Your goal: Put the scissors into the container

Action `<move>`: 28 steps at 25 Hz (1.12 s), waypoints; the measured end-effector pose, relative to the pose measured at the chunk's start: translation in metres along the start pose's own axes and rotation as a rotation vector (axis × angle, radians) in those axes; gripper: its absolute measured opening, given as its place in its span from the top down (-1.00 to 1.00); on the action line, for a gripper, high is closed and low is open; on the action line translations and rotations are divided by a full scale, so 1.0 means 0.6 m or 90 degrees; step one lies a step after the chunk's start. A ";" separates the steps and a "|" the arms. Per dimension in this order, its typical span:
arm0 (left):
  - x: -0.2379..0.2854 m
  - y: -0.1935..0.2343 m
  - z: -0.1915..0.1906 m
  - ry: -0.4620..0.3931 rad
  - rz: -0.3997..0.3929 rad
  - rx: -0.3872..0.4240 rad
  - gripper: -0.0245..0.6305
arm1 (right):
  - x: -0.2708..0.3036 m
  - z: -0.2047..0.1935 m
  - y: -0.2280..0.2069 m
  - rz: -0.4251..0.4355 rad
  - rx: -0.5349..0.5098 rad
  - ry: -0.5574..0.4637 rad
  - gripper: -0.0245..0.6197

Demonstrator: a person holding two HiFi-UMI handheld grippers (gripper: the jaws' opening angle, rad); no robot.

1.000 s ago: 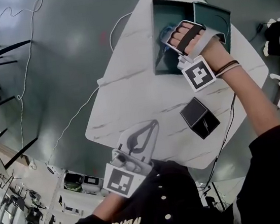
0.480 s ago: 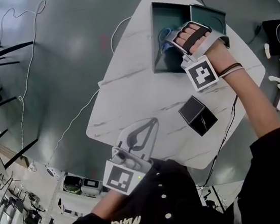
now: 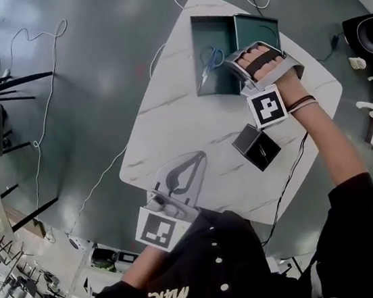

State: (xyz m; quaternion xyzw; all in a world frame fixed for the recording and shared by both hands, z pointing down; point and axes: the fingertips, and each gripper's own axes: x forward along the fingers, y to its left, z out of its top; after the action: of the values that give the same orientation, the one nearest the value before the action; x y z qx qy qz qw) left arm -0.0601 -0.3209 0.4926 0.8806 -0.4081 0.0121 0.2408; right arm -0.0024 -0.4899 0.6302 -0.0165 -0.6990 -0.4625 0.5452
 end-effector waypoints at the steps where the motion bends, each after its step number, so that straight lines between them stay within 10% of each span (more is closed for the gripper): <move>1: -0.002 -0.008 0.006 -0.002 -0.005 0.009 0.85 | -0.013 0.002 -0.003 -0.005 0.016 0.000 0.88; 28: -0.094 -0.096 0.137 -0.092 -0.003 0.147 0.85 | -0.458 0.044 -0.018 -0.268 0.668 -0.061 0.88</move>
State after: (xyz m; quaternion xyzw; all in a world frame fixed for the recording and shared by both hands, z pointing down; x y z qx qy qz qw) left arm -0.0707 -0.2847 0.3839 0.9018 -0.4185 -0.0051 0.1080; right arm 0.0835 -0.3462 0.4104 0.3754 -0.8474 -0.1508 0.3438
